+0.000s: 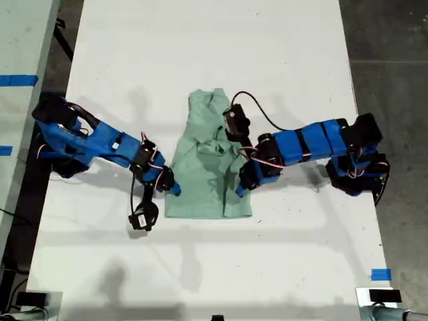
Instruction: Fold tshirt
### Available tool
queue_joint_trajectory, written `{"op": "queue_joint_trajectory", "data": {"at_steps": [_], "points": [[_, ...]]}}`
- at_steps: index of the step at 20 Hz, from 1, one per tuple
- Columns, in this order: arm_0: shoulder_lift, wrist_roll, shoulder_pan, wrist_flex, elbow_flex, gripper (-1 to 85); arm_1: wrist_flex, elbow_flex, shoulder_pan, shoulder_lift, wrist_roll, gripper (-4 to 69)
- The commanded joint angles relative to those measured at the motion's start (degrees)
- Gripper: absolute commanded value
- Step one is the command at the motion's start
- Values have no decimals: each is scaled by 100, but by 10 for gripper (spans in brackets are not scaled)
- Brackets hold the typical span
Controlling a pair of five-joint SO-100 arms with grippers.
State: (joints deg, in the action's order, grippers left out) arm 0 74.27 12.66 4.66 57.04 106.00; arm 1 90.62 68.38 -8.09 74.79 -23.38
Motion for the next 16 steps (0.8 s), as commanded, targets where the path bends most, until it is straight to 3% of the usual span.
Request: {"op": "queue_joint_trajectory", "data": {"at_steps": [1, 4, 5, 7, 13, 16], "points": [[-176, 343, 193, 97, -404, 182, -53, 18, -158, 466, 53, 238], [-176, 343, 167, 97, -413, 146, -149, 53, -176, 466, 35, 238], [-167, 316, 158, 88, -413, 48, -149, 62, -176, 466, 18, 238], [-18, 466, 158, 193, -457, 1, -149, 79, -176, 466, 0, 238], [615, 905, 97, 2997, -1802, 1, -237, 193, -176, 475, -9, 238], [255, 870, 70, 3788, -3103, 1, -255, 220, -185, 483, 18, 237]]}}
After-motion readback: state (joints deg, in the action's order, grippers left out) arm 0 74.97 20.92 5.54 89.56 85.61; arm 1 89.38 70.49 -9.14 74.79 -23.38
